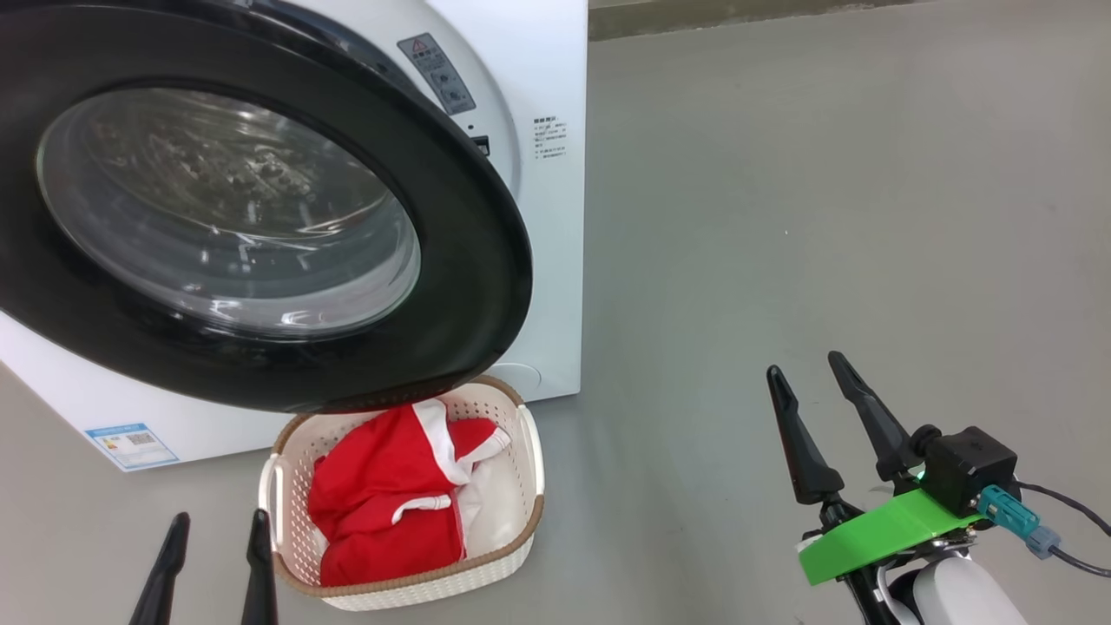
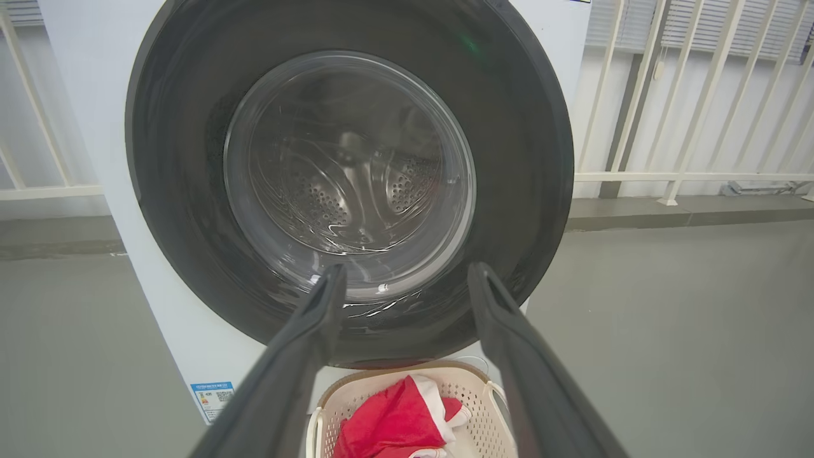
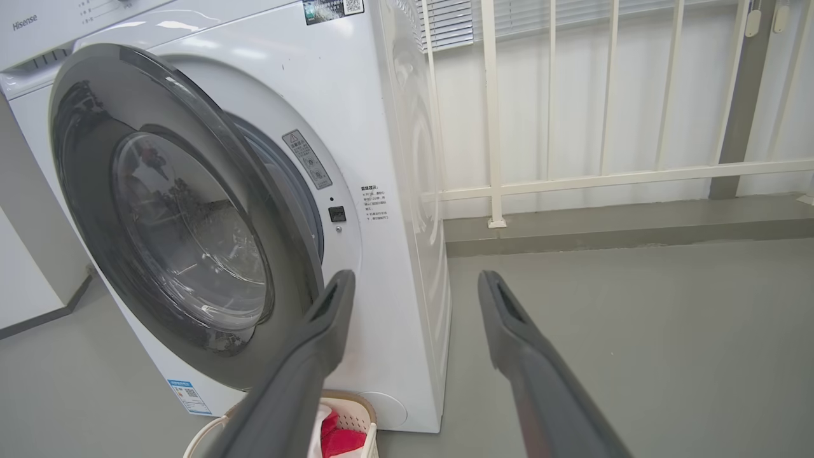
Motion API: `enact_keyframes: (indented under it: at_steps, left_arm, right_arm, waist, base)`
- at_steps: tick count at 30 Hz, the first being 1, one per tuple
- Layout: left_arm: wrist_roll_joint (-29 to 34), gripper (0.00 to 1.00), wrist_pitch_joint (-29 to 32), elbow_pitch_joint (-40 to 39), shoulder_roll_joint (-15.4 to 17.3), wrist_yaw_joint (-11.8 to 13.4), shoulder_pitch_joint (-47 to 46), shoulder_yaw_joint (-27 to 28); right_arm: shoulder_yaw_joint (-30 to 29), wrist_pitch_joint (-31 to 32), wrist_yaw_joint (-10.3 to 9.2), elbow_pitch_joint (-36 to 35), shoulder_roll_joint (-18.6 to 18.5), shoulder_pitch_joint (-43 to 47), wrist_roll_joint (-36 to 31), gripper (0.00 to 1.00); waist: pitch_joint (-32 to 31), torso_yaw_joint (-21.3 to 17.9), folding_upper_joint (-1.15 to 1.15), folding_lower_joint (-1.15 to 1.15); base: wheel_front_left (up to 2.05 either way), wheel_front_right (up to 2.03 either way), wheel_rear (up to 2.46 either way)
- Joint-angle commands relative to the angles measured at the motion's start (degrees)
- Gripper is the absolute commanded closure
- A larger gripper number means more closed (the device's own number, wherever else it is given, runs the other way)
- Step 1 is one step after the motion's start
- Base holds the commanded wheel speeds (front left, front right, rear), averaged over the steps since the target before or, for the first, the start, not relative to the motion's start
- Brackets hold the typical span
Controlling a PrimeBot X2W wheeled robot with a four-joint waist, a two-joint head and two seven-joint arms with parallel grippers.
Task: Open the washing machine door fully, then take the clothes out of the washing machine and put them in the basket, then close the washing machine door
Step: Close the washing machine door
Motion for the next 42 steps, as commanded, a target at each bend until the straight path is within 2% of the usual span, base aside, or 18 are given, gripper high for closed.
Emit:
enact_keyframes:
  at_steps: [1,15,23,24,25,26,32,42]
  left_arm:
    - [-0.57,0.00,-0.69,-1.11,0.14,0.60,-0.41,1.81]
    - [-0.23,0.00,-0.70,0.27,0.11,1.54,-0.15,0.14]
    - [0.46,0.00,-0.70,-0.01,0.11,1.96,-0.27,-1.68]
    - [0.52,0.00,-0.70,-0.09,0.11,2.05,-0.32,-1.92]
    - [0.45,0.00,-0.70,-0.14,0.11,2.15,-0.41,-2.14]
    - [0.34,0.00,-0.70,-0.18,0.11,2.16,-0.52,-2.41]
    - [0.00,0.00,-0.70,-0.45,0.11,2.37,-1.03,-4.04]
    - [-0.87,0.00,-0.70,-0.12,0.11,2.37,-3.35,-5.91]
  right_arm:
    - [1.46,-0.36,0.43,-1.25,0.13,-0.36,-0.59,0.00]
    - [2.29,-0.36,0.43,-1.17,0.14,-0.29,0.58,0.00]
    - [2.85,-0.36,0.43,-0.40,0.14,-1.31,1.47,0.00]
    - [3.00,-0.36,0.43,-0.11,0.14,-1.64,1.52,0.43]
    - [2.99,-0.36,0.43,0.09,0.12,-2.05,1.48,0.79]
    - [3.20,-0.36,0.43,0.40,0.10,-2.48,1.52,1.00]
    - [6.06,-0.36,0.43,4.27,-0.06,-7.28,2.31,1.00]
    - [12.91,-0.36,0.43,17.77,0.07,-19.25,7.34,1.00]
  waist:
    - [-0.03,-0.04,0.00,0.00]
    - [-0.92,-0.21,0.00,0.00]
    - [-0.57,1.31,0.00,0.00]
    - [-0.45,1.73,0.00,0.00]
    - [-0.33,2.17,0.00,0.00]
    - [-0.19,2.70,0.00,0.00]
    - [0.95,5.89,0.00,0.00]
    - [3.23,12.40,0.00,0.00]
  base:
    - [0.00,0.00,0.00]
    - [0.00,0.00,0.00]
    - [0.00,0.00,0.00]
    - [0.00,0.00,0.00]
    - [0.00,0.00,0.00]
    - [0.00,0.00,0.00]
    - [0.00,0.00,0.00]
    - [0.00,0.00,0.00]
